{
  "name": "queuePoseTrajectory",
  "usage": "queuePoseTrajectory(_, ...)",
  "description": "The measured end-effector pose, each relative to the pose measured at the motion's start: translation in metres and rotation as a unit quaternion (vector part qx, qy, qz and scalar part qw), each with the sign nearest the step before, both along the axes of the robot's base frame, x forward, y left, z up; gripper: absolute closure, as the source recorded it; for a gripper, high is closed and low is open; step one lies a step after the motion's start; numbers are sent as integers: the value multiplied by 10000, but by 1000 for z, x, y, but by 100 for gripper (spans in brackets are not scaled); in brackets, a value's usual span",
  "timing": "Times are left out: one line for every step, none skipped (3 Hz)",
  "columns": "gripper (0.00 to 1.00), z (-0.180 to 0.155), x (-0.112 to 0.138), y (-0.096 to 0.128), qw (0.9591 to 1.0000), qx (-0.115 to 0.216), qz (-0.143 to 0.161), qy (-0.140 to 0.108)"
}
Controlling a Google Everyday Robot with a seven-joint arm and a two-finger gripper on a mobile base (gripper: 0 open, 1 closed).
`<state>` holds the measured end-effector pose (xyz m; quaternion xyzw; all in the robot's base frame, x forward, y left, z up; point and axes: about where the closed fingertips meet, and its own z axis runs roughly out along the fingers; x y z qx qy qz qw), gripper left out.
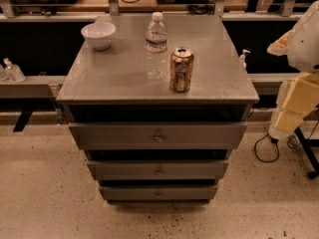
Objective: Open bottom drawer
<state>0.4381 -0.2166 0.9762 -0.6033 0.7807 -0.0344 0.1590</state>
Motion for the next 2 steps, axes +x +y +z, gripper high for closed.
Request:
queuePoseTrajectory(0,0,0,0,10000,0,0,0)
queuePoseTrajectory(0,-16,4,5,9992,363,95,-122)
